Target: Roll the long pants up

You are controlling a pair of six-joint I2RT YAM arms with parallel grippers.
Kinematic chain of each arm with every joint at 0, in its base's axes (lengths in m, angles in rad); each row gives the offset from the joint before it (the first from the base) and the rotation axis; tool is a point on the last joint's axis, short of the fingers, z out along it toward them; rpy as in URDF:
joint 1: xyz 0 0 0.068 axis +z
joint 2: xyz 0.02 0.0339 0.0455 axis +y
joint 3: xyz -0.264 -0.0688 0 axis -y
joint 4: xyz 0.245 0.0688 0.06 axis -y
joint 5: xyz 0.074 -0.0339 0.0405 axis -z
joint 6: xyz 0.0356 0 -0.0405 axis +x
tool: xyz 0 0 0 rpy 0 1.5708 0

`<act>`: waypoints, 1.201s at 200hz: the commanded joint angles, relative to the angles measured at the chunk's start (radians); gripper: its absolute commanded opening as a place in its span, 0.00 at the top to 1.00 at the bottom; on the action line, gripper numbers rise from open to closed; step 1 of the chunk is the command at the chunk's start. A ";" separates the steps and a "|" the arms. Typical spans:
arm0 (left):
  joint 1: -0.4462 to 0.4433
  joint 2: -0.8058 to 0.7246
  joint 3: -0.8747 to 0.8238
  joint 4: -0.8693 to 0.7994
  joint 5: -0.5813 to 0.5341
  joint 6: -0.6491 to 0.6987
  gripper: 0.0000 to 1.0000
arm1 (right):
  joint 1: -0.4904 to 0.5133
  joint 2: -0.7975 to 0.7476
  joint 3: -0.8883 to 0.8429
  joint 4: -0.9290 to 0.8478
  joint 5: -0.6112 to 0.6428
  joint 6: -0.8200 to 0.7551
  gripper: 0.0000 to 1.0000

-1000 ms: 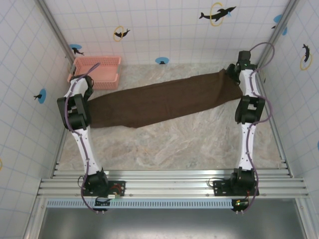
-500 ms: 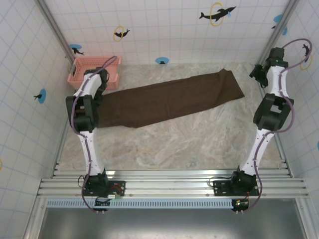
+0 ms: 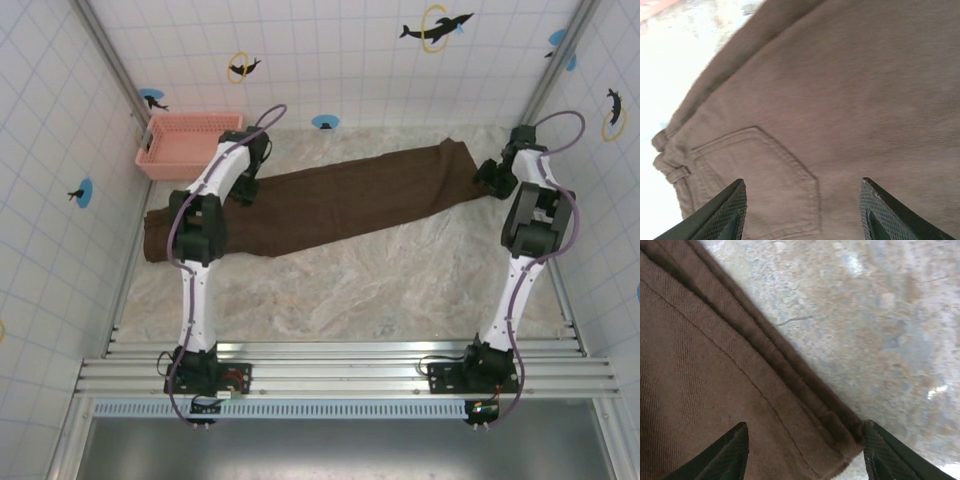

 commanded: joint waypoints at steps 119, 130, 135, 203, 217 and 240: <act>-0.143 0.204 0.285 -0.075 0.286 -0.273 0.42 | -0.091 -0.291 -0.227 0.050 0.075 0.009 1.00; -0.166 0.212 0.290 -0.047 0.334 -0.303 0.42 | -0.119 -0.372 -0.281 0.071 0.091 0.002 1.00; -0.176 0.215 0.290 -0.036 0.351 -0.319 0.42 | -0.131 -0.405 -0.301 0.074 0.100 -0.003 1.00; -0.345 0.275 0.324 0.085 0.533 -0.491 0.42 | -0.223 -0.696 -0.506 0.078 0.045 -0.075 1.00; -0.366 0.303 0.349 0.103 0.567 -0.531 0.41 | -0.221 -0.733 -0.535 0.075 -0.010 -0.079 1.00; -0.440 0.348 0.373 0.163 0.645 -0.623 0.41 | -0.191 -0.809 -0.602 0.130 -0.079 -0.029 1.00</act>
